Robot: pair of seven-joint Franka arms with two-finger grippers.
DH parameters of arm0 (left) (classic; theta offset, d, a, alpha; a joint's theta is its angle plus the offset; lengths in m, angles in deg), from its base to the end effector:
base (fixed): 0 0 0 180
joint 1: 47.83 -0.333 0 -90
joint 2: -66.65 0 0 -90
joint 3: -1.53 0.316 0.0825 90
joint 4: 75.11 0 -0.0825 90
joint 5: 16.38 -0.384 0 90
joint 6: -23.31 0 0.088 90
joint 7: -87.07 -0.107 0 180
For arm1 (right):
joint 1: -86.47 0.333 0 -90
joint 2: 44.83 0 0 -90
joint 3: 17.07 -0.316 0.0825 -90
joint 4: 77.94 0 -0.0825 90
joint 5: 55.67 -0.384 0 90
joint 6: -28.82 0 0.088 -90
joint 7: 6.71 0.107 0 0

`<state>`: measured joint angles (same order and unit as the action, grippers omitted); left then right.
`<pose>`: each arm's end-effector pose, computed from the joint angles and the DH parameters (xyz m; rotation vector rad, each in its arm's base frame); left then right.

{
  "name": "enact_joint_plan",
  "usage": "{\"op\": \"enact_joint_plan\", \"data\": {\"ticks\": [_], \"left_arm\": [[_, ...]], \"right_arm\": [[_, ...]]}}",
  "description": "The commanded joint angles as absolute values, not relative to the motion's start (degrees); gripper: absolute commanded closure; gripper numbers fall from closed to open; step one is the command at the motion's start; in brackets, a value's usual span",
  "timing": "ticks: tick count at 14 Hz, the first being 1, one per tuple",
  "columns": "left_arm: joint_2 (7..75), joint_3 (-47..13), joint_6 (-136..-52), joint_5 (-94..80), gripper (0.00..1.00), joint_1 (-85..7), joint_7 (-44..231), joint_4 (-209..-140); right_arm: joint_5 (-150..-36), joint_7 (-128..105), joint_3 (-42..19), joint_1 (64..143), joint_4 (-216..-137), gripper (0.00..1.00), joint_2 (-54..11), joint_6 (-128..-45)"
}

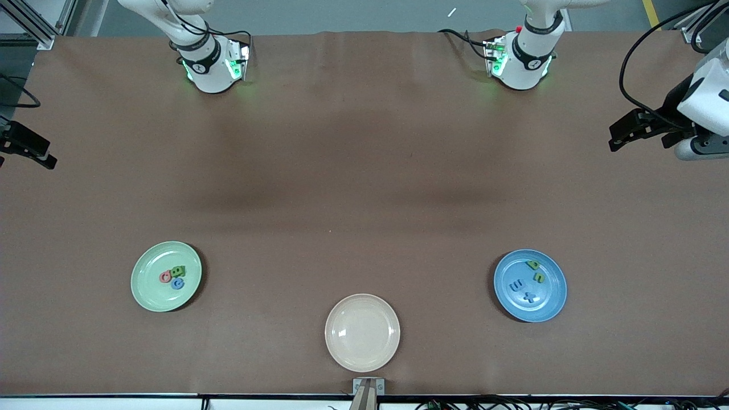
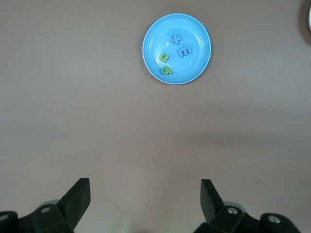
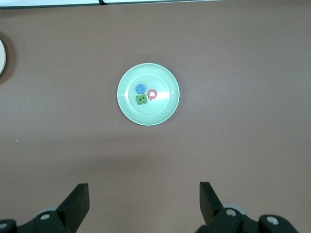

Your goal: Sort upper and lower case letters into plates

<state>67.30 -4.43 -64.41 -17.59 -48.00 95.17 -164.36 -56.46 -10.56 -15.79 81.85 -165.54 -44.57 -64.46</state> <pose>0.5446 -0.0532 0.6334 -3.1169 -0.0639 0.0197 0.5595 -0.0564 0.6472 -3.1319 0.0562 -0.1496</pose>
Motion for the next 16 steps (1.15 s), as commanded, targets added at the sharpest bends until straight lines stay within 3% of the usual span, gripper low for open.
{"op": "enact_joint_plan", "data": {"ticks": [1,16], "left_arm": [[70.5,-4.7,-66.8,-16.6,0.00,-48.2,95.5,-168.5],[71.1,-4.3,-67.0,-16.7,0.00,-46.2,95.1,-168.4]], "right_arm": [[-55.8,-10.4,-16.5,81.2,-165.0,0.00,-44.5,-63.9],[-55.8,-10.3,-16.5,81.3,-165.1,0.00,-44.5,-63.9]]}}
